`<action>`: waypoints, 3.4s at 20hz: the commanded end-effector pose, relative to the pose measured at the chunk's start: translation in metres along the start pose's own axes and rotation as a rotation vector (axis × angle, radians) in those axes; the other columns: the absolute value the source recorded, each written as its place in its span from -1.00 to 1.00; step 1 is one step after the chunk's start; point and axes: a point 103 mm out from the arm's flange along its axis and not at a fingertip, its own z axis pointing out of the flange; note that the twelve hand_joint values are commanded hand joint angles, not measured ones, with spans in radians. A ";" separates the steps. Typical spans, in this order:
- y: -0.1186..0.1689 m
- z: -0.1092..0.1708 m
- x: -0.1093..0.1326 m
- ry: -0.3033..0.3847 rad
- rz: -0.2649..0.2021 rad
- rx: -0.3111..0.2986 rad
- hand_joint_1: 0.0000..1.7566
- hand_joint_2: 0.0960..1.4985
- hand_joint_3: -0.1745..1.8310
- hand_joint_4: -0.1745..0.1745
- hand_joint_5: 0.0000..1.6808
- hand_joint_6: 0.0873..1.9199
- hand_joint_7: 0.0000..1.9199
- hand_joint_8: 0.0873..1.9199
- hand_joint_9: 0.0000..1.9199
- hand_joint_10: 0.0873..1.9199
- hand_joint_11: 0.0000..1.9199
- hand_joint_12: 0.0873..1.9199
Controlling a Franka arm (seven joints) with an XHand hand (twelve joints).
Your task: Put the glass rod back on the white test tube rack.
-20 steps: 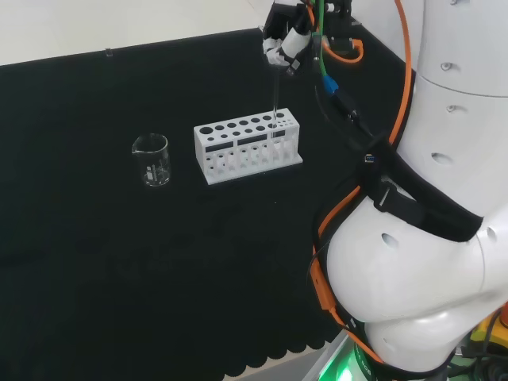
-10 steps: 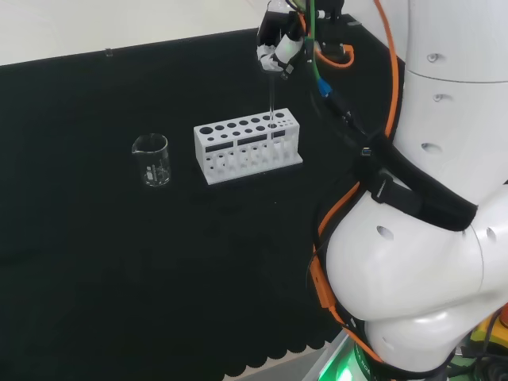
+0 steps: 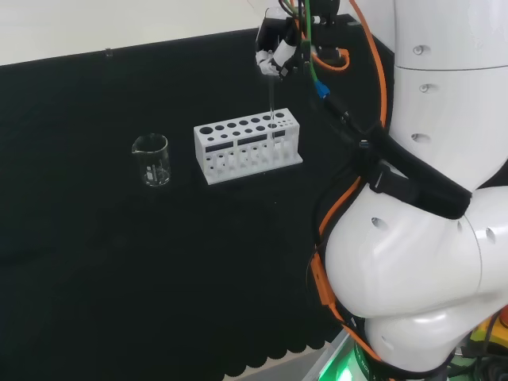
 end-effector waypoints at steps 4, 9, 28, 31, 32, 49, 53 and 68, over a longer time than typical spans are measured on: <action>-0.009 -0.001 -0.021 0.007 0.027 -0.006 0.51 -0.33 0.06 -1.00 0.33 -0.18 0.37 -0.07 0.77 -0.49 0.68 -0.29; -0.013 0.000 -0.030 0.013 0.038 -0.008 0.51 -0.33 0.06 -1.00 0.33 -0.18 0.37 -0.07 0.77 -0.49 0.68 -0.29; -0.005 0.005 -0.011 0.005 0.012 0.011 0.51 -0.32 0.06 -1.00 0.33 -0.18 0.37 -0.08 0.77 -0.50 0.68 -0.29; -0.007 0.003 -0.011 0.012 0.014 0.004 0.51 -0.32 0.05 -1.00 0.33 -0.18 0.37 -0.08 0.77 -0.50 0.68 -0.29; -0.007 0.002 -0.011 0.017 0.014 0.002 0.51 -0.32 0.05 -1.00 0.33 -0.18 0.37 -0.08 0.77 -0.50 0.68 -0.29; -0.014 -0.003 -0.019 0.075 0.011 0.035 0.52 -0.52 0.02 -1.00 -0.21 -0.06 0.02 -0.28 0.87 -0.96 0.83 -0.61; -0.014 -0.004 -0.018 0.073 0.009 0.035 0.51 -0.55 0.02 -1.00 -0.35 -0.07 -0.06 -0.28 0.90 -1.00 0.87 -0.63; -0.053 -0.032 -0.026 0.065 0.053 0.017 0.52 -0.55 0.01 -1.00 -0.37 -0.06 -0.10 -0.27 0.92 -1.00 0.90 -0.65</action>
